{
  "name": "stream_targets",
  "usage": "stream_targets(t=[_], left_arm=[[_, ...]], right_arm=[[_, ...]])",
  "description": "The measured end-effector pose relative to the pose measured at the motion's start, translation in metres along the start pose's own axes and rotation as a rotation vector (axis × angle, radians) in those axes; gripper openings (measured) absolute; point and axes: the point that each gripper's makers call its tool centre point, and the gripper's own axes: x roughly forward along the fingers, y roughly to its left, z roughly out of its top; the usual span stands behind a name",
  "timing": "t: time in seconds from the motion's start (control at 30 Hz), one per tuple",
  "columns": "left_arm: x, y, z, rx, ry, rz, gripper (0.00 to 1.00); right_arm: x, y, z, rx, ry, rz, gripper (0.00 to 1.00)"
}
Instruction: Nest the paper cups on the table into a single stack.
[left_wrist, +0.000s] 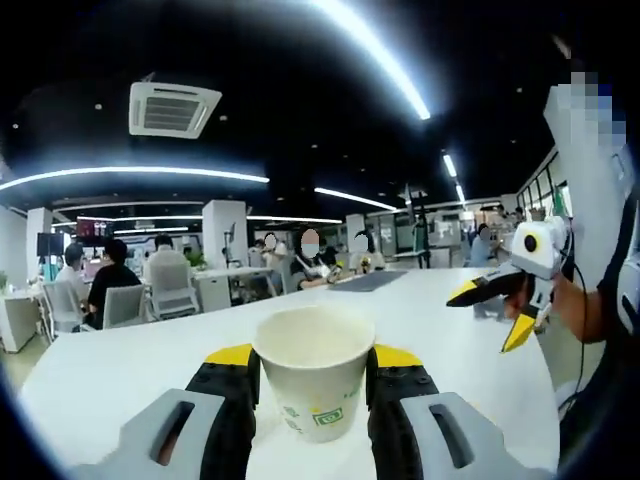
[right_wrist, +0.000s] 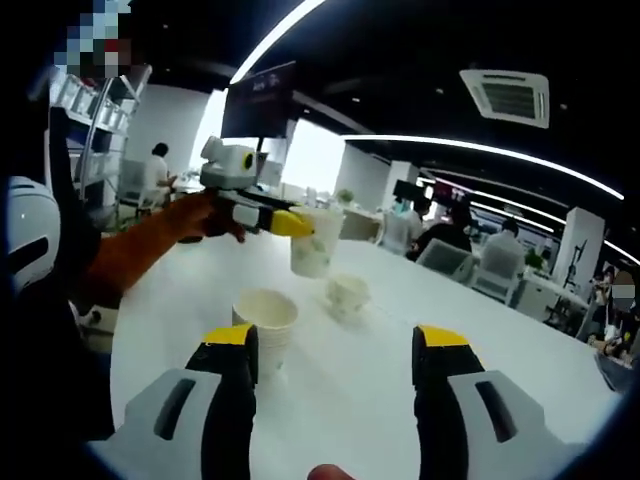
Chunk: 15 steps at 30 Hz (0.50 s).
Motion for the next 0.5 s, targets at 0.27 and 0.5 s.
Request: stream_targets(t=[0.27, 0.5], left_arm=[[-0.015, -0.025, 0.015, -0.017, -0.001, -0.054, 0.45], [-0.032, -0.052, 0.03, -0.033, -0.017, -0.115, 0.45]], right_arm=[[0.008, 0.005, 0.007, 0.007, -0.044, 0.052, 0.61], [0.009, 0.016, 0.015, 0.011, -0.084, 0.112, 0.61]])
